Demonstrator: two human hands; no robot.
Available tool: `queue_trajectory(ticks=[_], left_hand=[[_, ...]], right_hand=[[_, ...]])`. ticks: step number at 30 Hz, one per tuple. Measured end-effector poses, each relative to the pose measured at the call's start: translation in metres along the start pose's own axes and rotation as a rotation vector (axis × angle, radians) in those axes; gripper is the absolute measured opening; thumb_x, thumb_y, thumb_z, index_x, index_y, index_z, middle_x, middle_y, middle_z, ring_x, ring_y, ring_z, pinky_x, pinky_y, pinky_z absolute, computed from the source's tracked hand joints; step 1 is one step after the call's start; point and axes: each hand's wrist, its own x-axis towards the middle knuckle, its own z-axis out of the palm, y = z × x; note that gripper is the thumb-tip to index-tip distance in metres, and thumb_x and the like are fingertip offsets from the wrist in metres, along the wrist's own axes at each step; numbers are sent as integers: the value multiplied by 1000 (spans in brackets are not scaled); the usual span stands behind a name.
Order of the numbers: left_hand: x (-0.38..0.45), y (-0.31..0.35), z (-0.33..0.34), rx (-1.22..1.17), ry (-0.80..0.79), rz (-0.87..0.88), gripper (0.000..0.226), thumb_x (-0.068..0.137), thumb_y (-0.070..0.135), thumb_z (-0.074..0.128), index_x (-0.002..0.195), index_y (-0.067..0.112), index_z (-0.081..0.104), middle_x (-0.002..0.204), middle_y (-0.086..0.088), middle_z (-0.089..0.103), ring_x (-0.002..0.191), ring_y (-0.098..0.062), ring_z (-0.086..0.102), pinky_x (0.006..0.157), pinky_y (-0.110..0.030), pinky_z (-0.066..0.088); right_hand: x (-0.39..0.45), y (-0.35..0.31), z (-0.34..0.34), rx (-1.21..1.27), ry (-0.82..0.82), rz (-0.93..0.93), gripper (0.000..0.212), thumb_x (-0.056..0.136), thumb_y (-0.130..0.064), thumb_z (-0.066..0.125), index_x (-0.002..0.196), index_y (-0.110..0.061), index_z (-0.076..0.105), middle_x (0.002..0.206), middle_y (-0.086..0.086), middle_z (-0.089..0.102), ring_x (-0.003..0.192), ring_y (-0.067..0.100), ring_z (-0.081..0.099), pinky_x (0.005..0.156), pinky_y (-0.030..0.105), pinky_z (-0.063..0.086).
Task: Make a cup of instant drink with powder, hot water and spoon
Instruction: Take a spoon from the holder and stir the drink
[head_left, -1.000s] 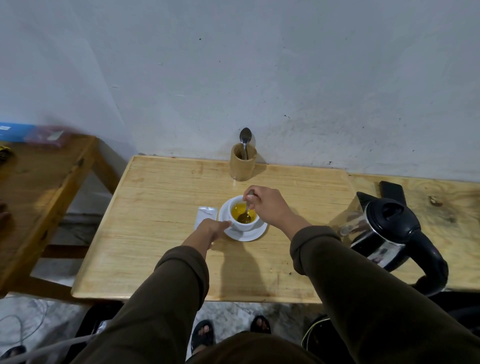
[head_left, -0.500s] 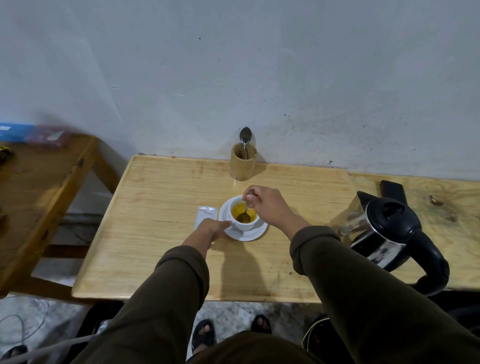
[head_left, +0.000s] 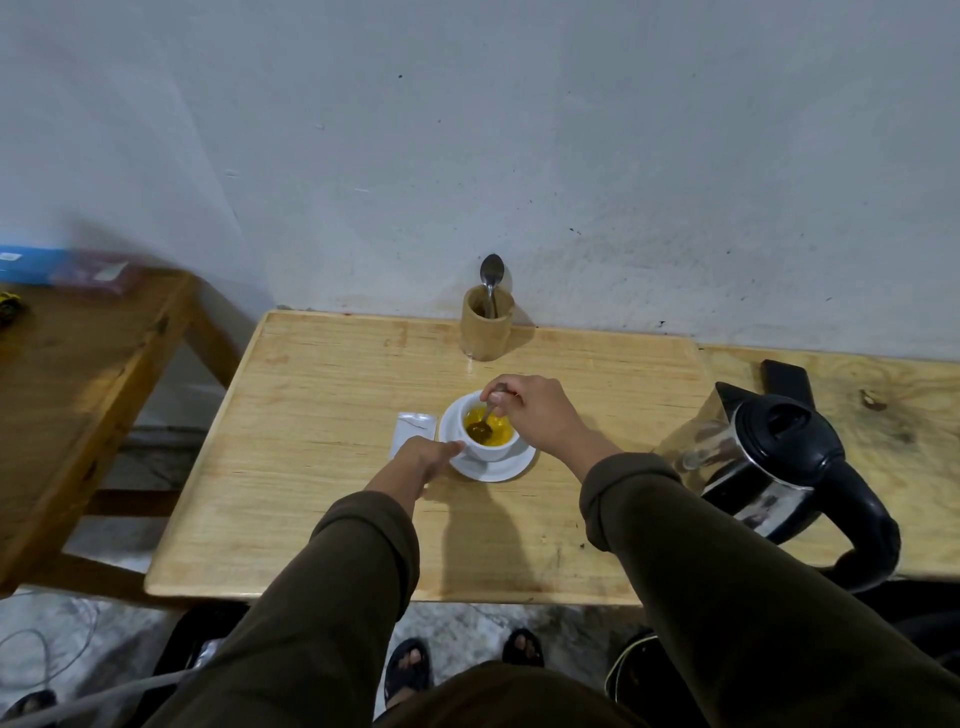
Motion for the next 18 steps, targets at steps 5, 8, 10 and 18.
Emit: queue_trajectory(ticks=[5, 8, 10, 18], left_hand=[[0, 0, 0, 0, -4, 1, 64, 86, 43, 63, 134, 4, 50, 135, -15, 57, 126, -30, 52, 100, -42, 43], [1, 0, -1, 8, -3, 3, 65, 86, 44, 63, 135, 5, 49, 136, -15, 56, 126, -31, 52, 102, -42, 44], [1, -1, -1, 17, -8, 8, 66, 86, 45, 62, 136, 4, 49, 136, -15, 56, 126, -31, 52, 102, -41, 44], [-1, -1, -2, 67, -15, 41, 67, 87, 47, 60, 137, 5, 48, 137, -13, 55, 126, -30, 51, 101, -40, 44]], right_hand=[[3, 2, -1, -91, 31, 1, 22, 95, -12, 45, 95, -8, 67, 100, 14, 68, 95, 27, 62, 83, 33, 46], [6, 6, 2, -155, 72, -7, 24, 96, -14, 45, 101, -10, 68, 105, 15, 63, 99, 27, 59, 83, 31, 43], [5, 8, 6, -136, 94, -16, 25, 95, -14, 47, 104, -12, 70, 107, 15, 64, 101, 27, 59, 87, 31, 44], [-12, 5, 8, 74, 65, -3, 20, 91, -13, 56, 103, -15, 72, 109, 5, 72, 97, 18, 65, 85, 22, 47]])
